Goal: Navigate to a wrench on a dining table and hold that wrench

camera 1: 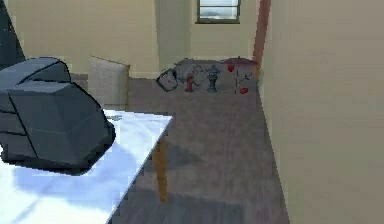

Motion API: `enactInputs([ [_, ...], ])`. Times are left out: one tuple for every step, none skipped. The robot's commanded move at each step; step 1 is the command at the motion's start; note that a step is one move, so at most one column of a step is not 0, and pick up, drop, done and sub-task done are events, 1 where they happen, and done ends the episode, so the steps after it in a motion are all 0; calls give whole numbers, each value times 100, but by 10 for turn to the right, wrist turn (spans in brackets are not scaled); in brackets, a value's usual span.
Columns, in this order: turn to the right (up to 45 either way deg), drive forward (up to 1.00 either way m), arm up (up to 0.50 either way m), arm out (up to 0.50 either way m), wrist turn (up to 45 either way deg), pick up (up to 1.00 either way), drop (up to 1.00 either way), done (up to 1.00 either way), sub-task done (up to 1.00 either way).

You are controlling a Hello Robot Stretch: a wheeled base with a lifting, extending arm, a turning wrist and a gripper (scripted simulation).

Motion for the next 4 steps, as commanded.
enactInputs([
  [0,85,0,0,0,0,0,0,0],
  [-450,0,0,0,0,0,0,0,0],
  [-450,0,0,0,0,0,0,0,0],
  [-450,0,0,0,0,0,0,0,0],
])
